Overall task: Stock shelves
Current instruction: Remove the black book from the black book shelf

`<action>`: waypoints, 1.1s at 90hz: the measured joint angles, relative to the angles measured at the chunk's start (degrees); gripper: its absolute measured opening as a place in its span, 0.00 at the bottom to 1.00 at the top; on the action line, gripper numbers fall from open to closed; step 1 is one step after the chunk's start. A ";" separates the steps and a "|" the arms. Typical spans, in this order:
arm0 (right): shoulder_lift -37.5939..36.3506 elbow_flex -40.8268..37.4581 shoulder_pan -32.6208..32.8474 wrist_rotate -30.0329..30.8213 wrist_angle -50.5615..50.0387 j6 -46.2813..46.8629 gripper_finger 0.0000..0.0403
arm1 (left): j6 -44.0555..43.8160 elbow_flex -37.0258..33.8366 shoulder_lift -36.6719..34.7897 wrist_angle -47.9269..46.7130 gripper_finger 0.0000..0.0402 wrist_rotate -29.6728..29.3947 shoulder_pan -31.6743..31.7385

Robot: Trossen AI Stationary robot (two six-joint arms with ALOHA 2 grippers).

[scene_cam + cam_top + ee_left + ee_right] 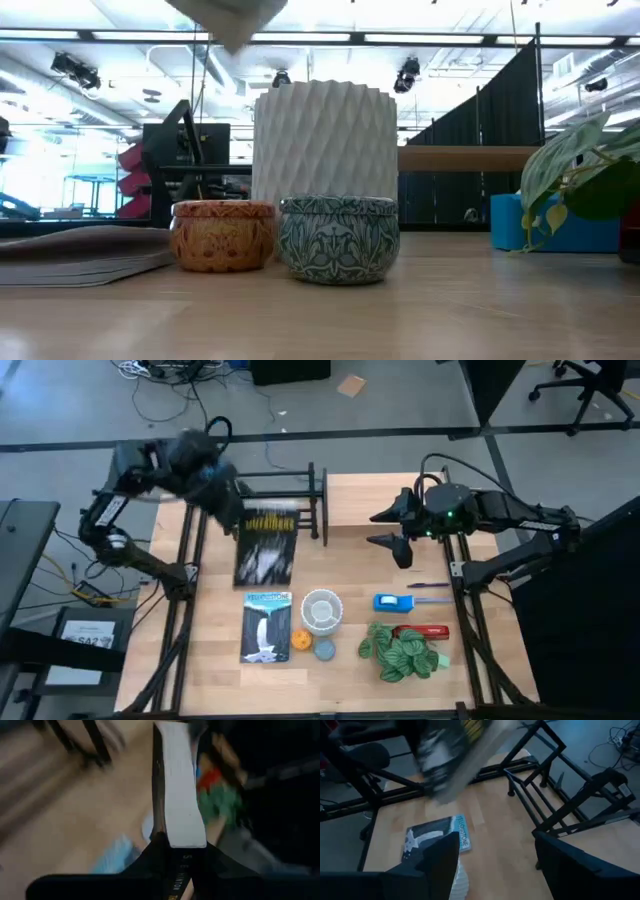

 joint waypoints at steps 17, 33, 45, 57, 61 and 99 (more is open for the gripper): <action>0.00 0.00 0.00 -0.02 -0.02 -0.30 0.57 | -10.99 -21.10 -6.88 5.60 0.08 2.99 -10.87; 0.00 0.00 0.00 -0.02 -0.04 -0.97 0.57 | -17.62 -39.09 -14.11 30.49 0.08 6.56 -15.01; 0.01 0.00 0.00 -0.04 -0.09 -0.92 0.57 | -19.22 -52.75 -20.81 35.48 0.08 6.32 -15.07; 0.00 0.00 0.17 -0.04 -0.15 -0.90 0.57 | -21.35 -67.24 -26.27 49.38 0.08 4.92 -14.91; 0.00 0.00 0.17 -0.04 -0.13 -0.90 0.57 | -23.36 -71.82 -27.68 54.87 0.08 5.15 -14.87; 0.01 0.00 -0.02 2.01 2.83 2.47 0.57 | -40.86 -85.98 -31.60 94.82 0.08 13.22 -15.52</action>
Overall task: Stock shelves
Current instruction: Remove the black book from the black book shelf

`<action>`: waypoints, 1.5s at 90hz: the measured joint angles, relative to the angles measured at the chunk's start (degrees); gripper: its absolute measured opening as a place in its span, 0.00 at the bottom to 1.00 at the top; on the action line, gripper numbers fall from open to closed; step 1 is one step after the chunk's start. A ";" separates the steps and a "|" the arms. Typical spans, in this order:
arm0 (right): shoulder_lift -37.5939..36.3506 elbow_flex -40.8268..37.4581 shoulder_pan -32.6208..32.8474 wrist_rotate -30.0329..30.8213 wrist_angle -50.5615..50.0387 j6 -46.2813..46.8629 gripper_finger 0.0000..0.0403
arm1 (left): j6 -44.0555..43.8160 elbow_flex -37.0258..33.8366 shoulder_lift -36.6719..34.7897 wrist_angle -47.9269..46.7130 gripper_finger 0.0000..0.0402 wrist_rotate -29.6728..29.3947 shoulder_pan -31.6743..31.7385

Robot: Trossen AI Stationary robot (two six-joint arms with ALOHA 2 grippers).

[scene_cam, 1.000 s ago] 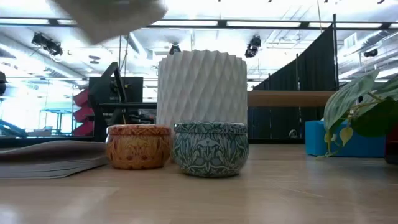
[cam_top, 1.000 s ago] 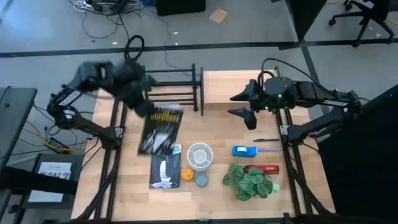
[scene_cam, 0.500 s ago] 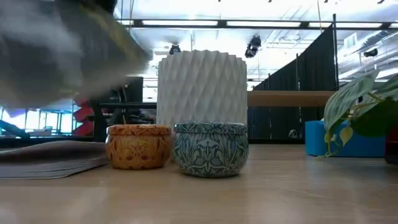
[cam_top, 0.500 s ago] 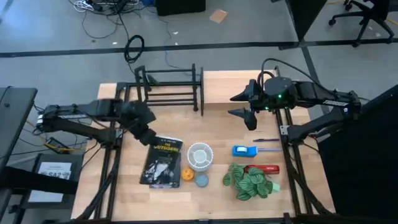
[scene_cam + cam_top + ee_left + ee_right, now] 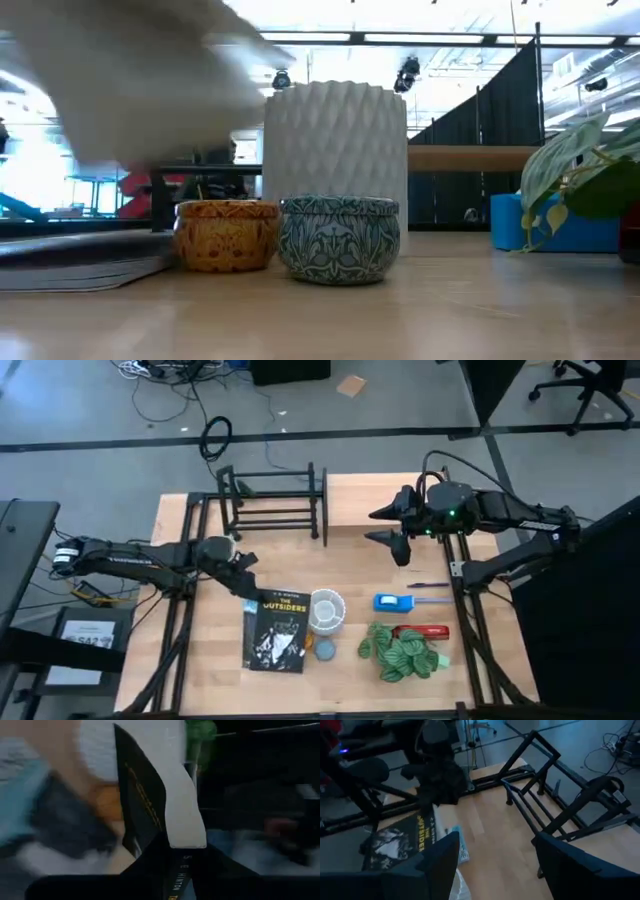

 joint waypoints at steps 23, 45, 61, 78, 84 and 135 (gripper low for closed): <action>0.01 -0.01 -0.01 0.77 0.55 0.67 0.57 | 7.58 -4.03 -3.67 -14.91 0.08 -1.32 -0.53; 0.01 -0.02 -0.12 0.69 1.02 2.72 0.57 | 7.93 -16.52 -4.41 -13.65 0.08 -4.99 -0.47; 0.01 -0.02 -0.24 0.72 1.49 3.54 0.57 | 5.16 -18.99 -4.15 -11.74 0.10 -8.63 -0.60; 0.01 -0.02 -0.37 1.01 2.07 5.25 0.57 | 1.79 -18.99 -3.18 -11.86 0.12 -11.96 -0.60; 0.01 -0.02 -0.39 1.07 2.02 5.27 0.57 | -0.88 -18.98 -2.92 -12.75 0.12 -12.33 -0.60; -7.05 0.68 -0.44 1.14 1.58 3.65 0.57 | -8.64 -12.79 -4.61 -26.53 0.23 0.19 -0.58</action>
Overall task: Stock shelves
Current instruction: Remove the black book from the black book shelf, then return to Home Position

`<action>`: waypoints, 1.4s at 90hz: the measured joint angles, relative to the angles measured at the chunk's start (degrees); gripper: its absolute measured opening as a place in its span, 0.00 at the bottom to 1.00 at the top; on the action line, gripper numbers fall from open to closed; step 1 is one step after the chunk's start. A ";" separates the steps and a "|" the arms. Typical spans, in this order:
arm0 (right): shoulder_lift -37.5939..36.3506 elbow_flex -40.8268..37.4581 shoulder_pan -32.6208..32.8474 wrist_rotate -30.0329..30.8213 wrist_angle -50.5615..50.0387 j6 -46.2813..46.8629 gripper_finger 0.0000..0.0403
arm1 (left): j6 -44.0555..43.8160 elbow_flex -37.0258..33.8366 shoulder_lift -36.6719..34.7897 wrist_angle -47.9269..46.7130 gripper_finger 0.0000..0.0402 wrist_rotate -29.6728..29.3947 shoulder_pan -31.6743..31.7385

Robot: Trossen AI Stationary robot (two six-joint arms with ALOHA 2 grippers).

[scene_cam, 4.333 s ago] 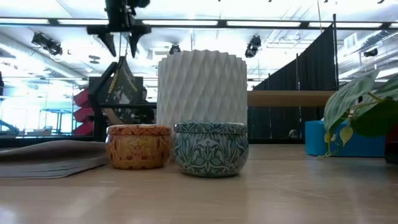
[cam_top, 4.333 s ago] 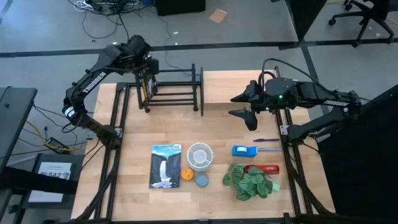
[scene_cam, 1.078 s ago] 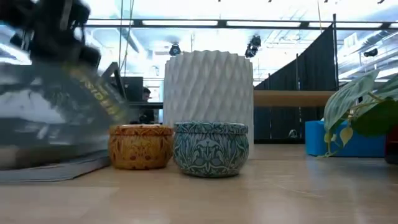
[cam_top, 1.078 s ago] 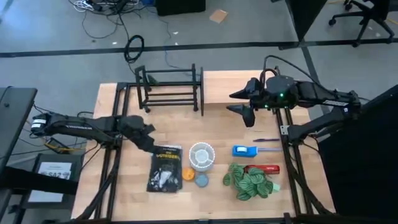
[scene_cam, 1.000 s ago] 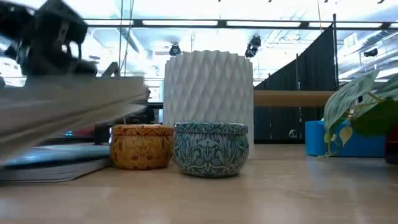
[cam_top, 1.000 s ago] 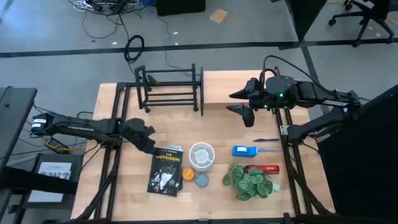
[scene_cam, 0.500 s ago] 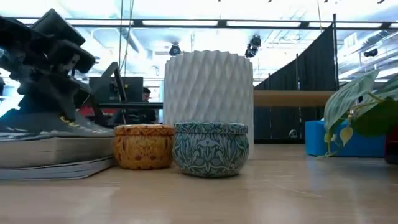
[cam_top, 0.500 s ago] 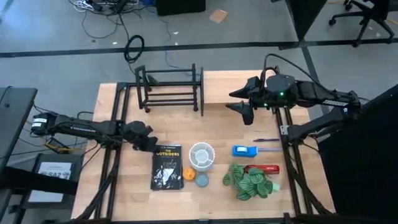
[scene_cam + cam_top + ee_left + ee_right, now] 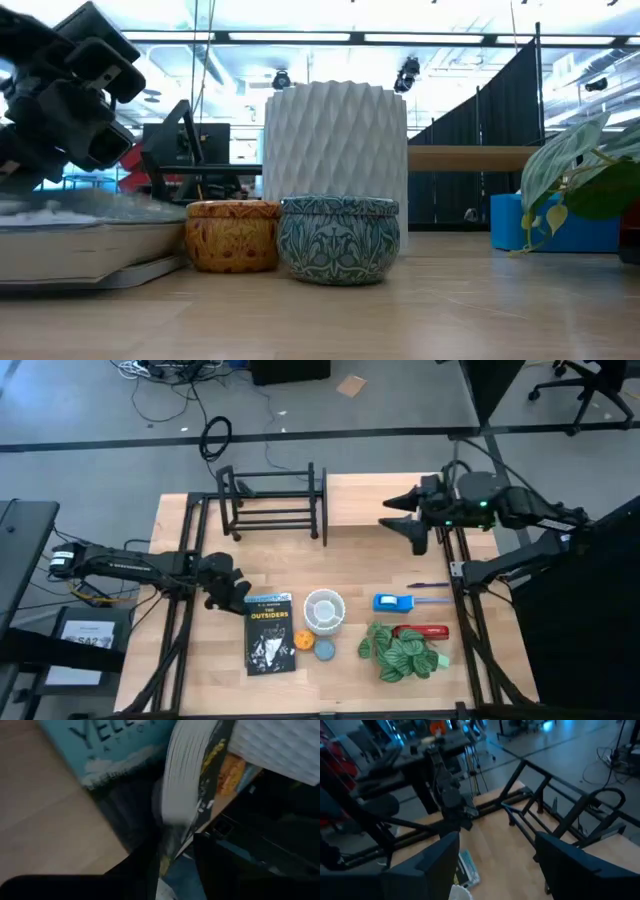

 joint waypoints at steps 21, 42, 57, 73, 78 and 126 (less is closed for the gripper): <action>-3.40 0.04 0.00 0.08 -4.06 -0.08 0.57 | 4.52 11.80 -0.94 -26.05 0.22 -1.89 -0.02; -8.79 0.04 -2.58 -7.80 -10.94 7.19 0.55 | 12.49 32.17 -1.24 -27.66 0.22 -16.41 -0.02; -14.24 0.04 -6.94 -9.98 -18.15 10.87 0.48 | 29.85 44.07 -2.50 -13.61 0.22 -29.31 0.02; -20.62 -0.63 -9.41 -8.05 -20.18 11.61 0.39 | 42.78 46.63 -9.37 -9.38 0.22 -39.96 0.04; -22.82 -1.57 -9.62 -8.15 -20.31 11.93 0.37 | 43.64 45.70 -12.77 -9.98 0.22 -41.99 0.04; -42.06 -26.61 -9.61 -12.31 -2.93 19.60 0.15 | 46.49 14.80 -36.57 13.75 0.06 -45.02 0.04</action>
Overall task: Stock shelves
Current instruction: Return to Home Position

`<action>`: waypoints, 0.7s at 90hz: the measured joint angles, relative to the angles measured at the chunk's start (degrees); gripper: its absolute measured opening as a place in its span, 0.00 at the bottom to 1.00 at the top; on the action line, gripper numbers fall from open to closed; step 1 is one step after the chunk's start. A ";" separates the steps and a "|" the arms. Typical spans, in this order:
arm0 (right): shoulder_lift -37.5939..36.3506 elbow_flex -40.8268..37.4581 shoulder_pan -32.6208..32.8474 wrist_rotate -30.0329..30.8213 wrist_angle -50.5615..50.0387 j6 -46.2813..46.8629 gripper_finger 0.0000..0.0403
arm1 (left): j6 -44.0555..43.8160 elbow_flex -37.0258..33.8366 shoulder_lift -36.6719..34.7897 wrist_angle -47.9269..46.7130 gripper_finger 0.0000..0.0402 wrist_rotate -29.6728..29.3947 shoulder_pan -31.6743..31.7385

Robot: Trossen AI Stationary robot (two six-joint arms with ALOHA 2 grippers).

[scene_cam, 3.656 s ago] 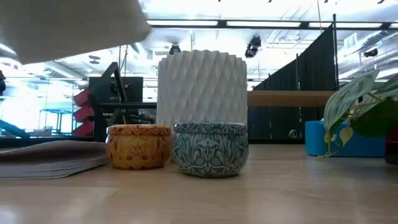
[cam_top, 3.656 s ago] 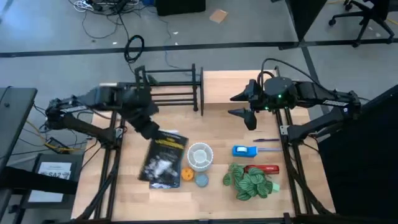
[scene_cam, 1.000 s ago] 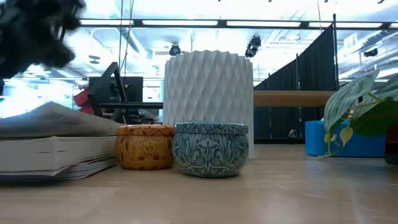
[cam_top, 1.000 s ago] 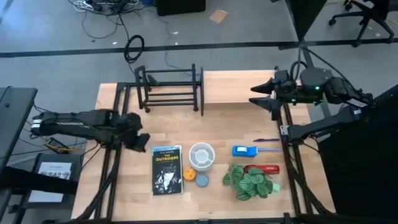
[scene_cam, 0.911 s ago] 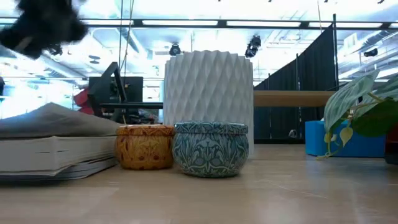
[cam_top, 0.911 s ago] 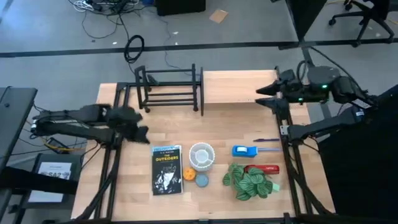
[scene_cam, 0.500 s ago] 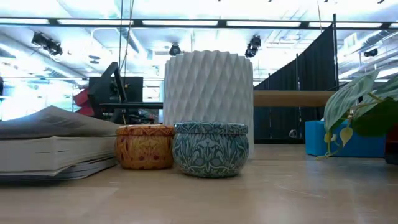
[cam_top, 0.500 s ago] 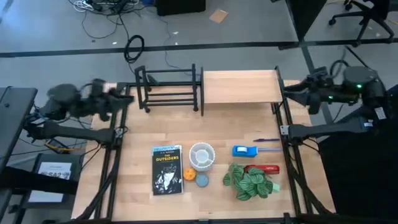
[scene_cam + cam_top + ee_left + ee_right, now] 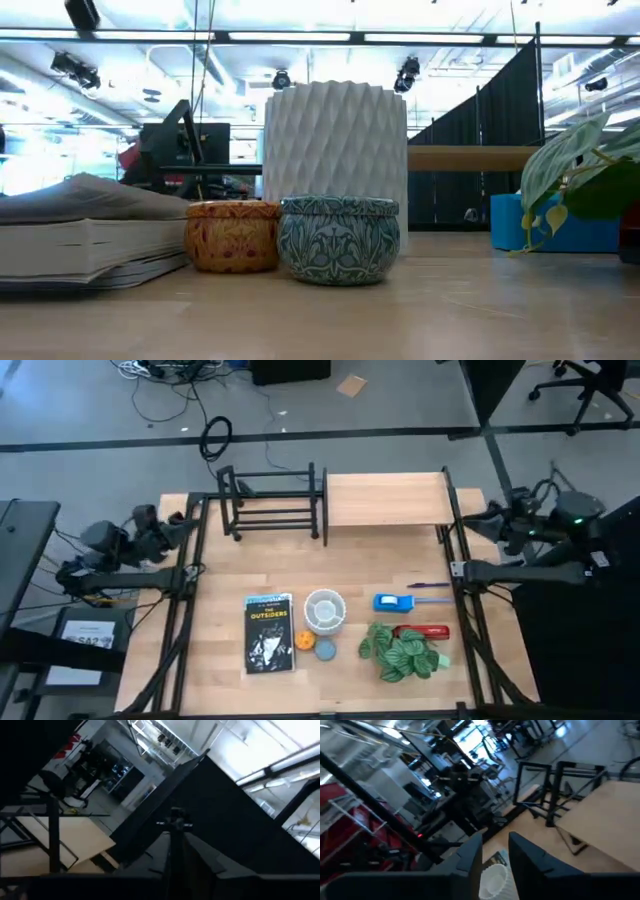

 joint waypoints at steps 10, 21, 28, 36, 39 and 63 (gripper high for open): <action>-2.36 -6.00 0.06 -0.40 5.52 0.92 0.12 | -0.80 -7.57 0.04 7.70 0.04 0.13 0.00; -4.70 -12.74 0.06 -1.32 12.53 2.89 0.07 | -4.27 -15.95 0.02 19.05 0.02 1.08 0.00; -5.94 -17.43 0.06 -2.12 17.67 3.99 0.04 | -6.53 -20.92 0.02 25.67 0.01 1.06 0.00; -6.79 -22.53 0.06 -2.45 21.74 4.75 0.01 | -8.31 -25.48 0.02 31.87 0.00 0.73 0.00; -6.99 -24.25 0.02 -2.53 23.88 4.81 0.01 | -8.55 -26.83 0.03 33.39 0.00 0.32 0.00; -7.18 -38.62 -1.63 -5.09 42.81 4.50 0.00 | 8.98 -30.77 0.60 34.98 0.00 -2.14 0.00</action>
